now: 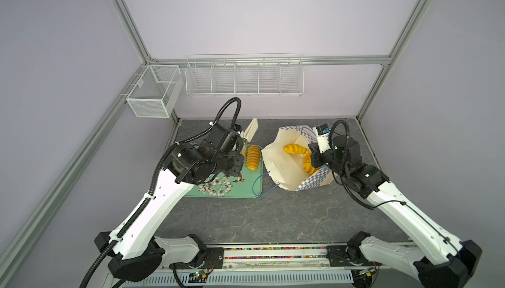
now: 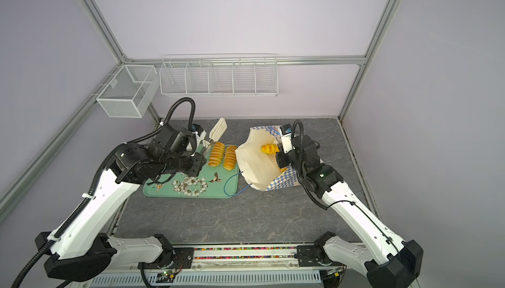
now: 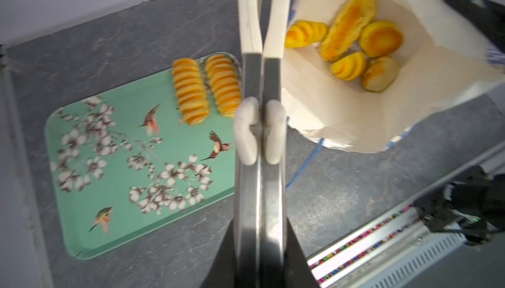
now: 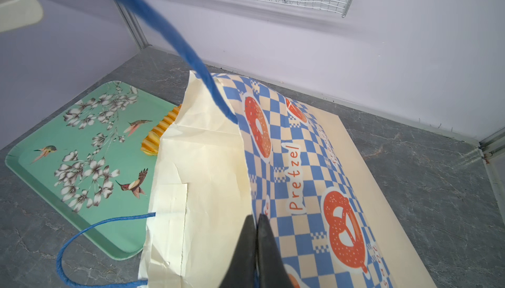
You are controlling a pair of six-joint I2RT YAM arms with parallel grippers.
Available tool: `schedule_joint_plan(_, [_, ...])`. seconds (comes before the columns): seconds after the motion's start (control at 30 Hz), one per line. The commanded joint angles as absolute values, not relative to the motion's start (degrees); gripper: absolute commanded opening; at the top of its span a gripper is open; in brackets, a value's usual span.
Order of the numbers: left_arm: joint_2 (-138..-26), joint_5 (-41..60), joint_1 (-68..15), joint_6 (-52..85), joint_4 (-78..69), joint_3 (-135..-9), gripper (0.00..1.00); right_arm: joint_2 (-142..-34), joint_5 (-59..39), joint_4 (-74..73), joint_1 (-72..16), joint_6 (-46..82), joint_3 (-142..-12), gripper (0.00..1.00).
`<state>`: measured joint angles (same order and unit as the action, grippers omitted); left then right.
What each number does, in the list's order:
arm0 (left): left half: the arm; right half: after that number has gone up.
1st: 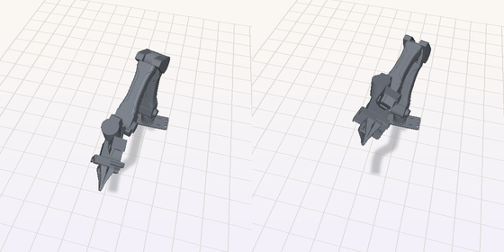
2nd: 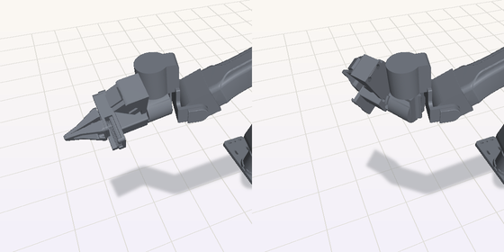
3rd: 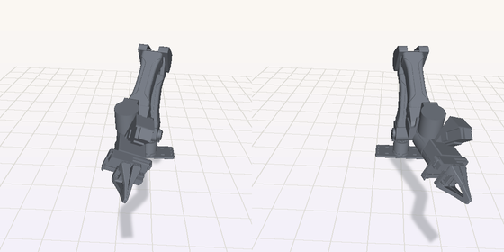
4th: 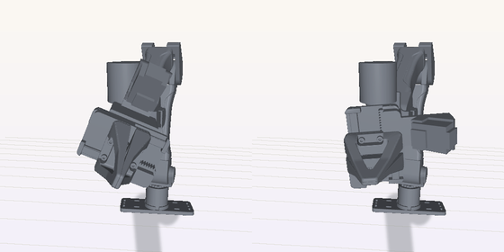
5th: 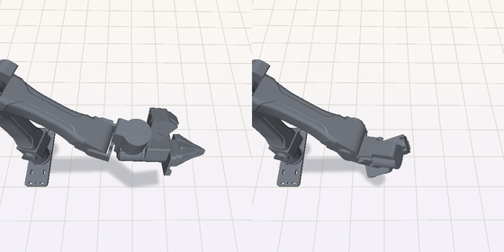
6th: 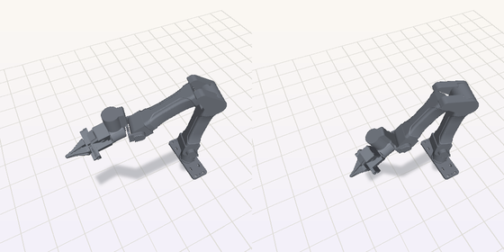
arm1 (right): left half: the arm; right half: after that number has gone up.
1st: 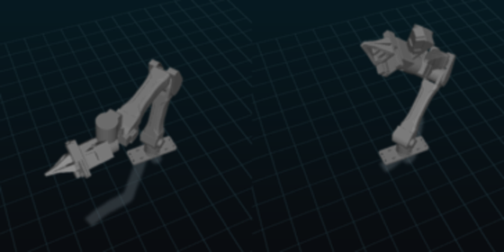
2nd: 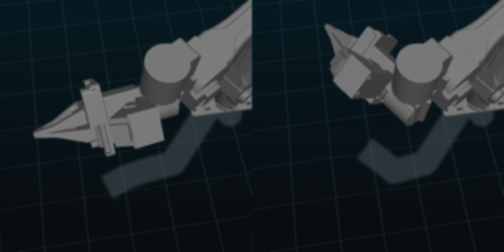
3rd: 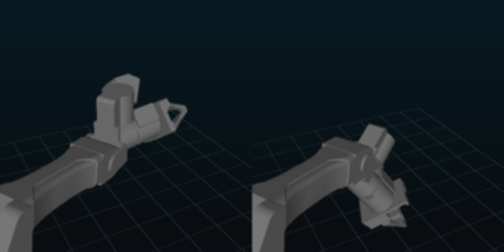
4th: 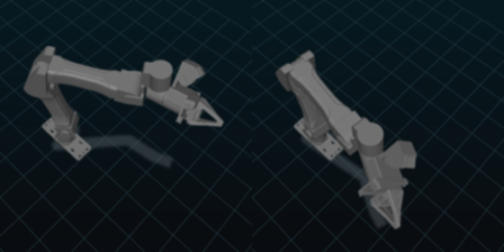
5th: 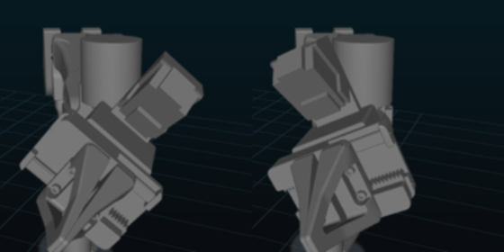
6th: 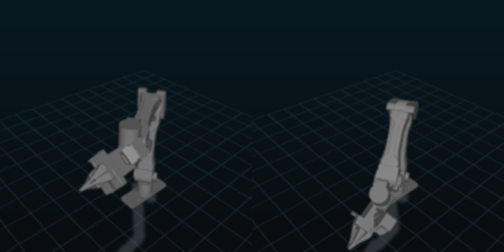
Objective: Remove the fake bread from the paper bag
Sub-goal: 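Swing the tongs with the left gripper back toward the open bag, then insert the tongs into the bag and clamp a round yellow bun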
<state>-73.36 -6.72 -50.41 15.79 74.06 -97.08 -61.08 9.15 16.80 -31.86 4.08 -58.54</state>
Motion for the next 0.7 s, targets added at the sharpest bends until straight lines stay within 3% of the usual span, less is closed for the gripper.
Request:
schedule_joint_plan(0.0, [-76.7, -2.9, -57.0, 21.6, 70.3, -95.1, 0.07, -58.9, 8.0, 12.5, -31.5, 5.6, -56.2, 0.07])
schedule_joint_plan(0.1, [-78.5, -0.3, -61.6, 26.3, 65.7, -91.5, 0.08, -57.5, 7.9, 10.6, -31.6, 5.8, -54.5, 0.07])
schedule_joint_plan(0.27, [-80.0, 5.6, -62.4, 34.4, 53.1, -82.2, 0.08, -56.7, 7.8, 9.1, -31.6, 6.9, -53.4, 0.07])
schedule_joint_plan(0.43, [-86.2, 3.9, -62.3, 43.0, 50.9, -83.7, 0.12, -56.0, 6.9, 7.6, -31.7, 8.7, -52.2, 0.07])
schedule_joint_plan(0.67, [-90.0, 9.4, -61.1, 50.9, 40.3, -81.2, 0.18, -55.8, 5.0, 6.8, -31.8, 9.1, -51.2, 0.07])
